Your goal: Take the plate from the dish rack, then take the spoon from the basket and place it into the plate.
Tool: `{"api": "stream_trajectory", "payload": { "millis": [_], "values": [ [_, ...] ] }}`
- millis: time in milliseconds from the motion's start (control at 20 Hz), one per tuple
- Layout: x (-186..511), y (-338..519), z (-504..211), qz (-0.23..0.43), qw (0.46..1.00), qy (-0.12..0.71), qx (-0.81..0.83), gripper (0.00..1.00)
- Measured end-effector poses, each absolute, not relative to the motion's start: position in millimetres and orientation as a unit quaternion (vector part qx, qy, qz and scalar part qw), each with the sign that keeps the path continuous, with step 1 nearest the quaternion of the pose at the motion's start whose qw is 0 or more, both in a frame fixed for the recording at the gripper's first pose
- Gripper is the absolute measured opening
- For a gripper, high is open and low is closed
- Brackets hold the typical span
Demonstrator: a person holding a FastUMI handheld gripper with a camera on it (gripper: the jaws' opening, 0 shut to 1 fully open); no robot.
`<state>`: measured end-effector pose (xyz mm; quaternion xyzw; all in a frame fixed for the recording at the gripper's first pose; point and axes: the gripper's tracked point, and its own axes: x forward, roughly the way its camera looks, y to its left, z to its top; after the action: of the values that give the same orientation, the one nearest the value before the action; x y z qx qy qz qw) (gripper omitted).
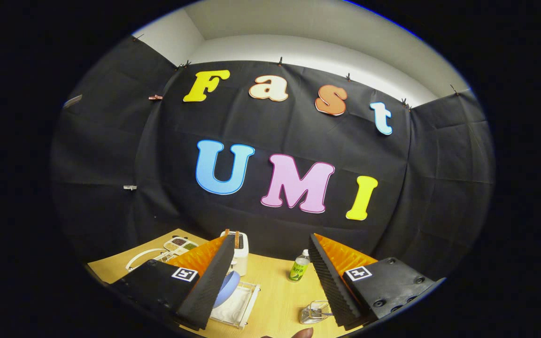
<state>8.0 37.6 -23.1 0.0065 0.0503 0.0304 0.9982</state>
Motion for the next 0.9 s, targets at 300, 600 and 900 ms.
{"api": "stream_trajectory", "payload": {
  "millis": [300, 600, 900],
  "values": [
    [35, 71, -61, 0.071, 0.990, 0.118, 0.008, 0.98],
    [53, 105, -152, 0.083, 0.958, 0.271, 0.041, 0.98],
    [69, 131, -254, 0.054, 0.906, 0.411, 0.082, 0.98]
  ]
}}
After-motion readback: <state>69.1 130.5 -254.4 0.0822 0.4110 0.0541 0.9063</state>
